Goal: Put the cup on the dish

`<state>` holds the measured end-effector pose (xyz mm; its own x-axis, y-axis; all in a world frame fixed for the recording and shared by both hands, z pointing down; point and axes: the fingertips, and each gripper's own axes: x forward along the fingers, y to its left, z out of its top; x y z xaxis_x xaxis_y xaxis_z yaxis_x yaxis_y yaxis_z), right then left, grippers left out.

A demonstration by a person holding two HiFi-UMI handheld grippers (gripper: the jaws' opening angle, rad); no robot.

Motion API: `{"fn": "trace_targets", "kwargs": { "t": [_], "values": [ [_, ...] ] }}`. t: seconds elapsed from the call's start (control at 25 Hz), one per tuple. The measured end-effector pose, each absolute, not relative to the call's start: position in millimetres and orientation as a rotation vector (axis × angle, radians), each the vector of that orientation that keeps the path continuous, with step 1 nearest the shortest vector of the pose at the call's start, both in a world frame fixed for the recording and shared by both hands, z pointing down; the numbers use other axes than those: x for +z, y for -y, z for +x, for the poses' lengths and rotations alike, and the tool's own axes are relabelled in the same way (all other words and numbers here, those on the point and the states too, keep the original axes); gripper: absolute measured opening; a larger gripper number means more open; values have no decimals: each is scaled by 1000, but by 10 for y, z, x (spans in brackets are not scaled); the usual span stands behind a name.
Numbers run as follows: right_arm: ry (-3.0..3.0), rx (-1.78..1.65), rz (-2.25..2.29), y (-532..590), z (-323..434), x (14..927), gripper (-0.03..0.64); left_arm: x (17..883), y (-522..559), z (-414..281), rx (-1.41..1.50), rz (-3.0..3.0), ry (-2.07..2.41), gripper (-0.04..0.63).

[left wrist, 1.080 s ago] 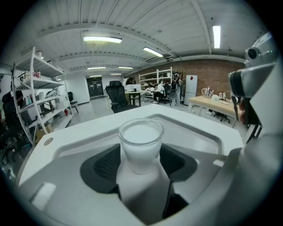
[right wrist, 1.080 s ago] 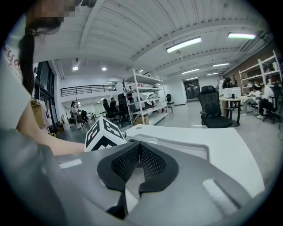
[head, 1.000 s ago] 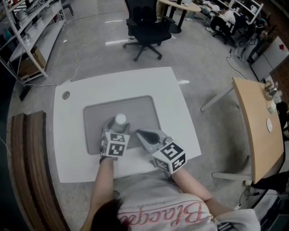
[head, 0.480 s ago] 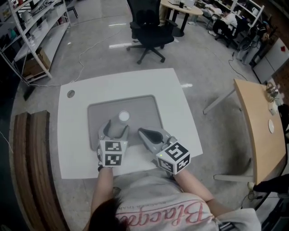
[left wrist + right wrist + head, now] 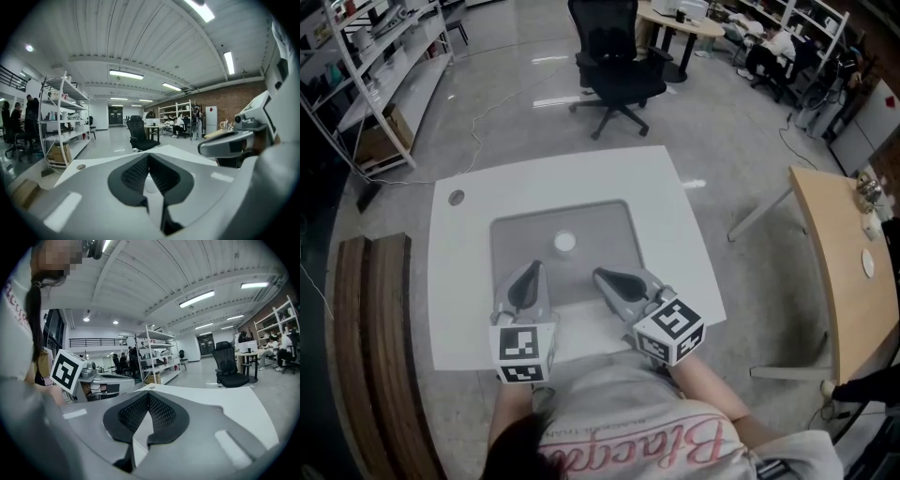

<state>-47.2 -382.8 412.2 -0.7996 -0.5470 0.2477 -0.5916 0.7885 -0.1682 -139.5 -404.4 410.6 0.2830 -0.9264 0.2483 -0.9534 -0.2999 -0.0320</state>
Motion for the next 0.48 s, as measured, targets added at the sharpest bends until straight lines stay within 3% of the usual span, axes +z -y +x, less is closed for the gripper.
{"fn": "trace_targets", "kwargs": {
  "t": [0.48],
  "values": [
    [2801,283,900,3783,-597,4002,-2,3960,3929,-1310,386,2418,1819,-2]
  ]
}}
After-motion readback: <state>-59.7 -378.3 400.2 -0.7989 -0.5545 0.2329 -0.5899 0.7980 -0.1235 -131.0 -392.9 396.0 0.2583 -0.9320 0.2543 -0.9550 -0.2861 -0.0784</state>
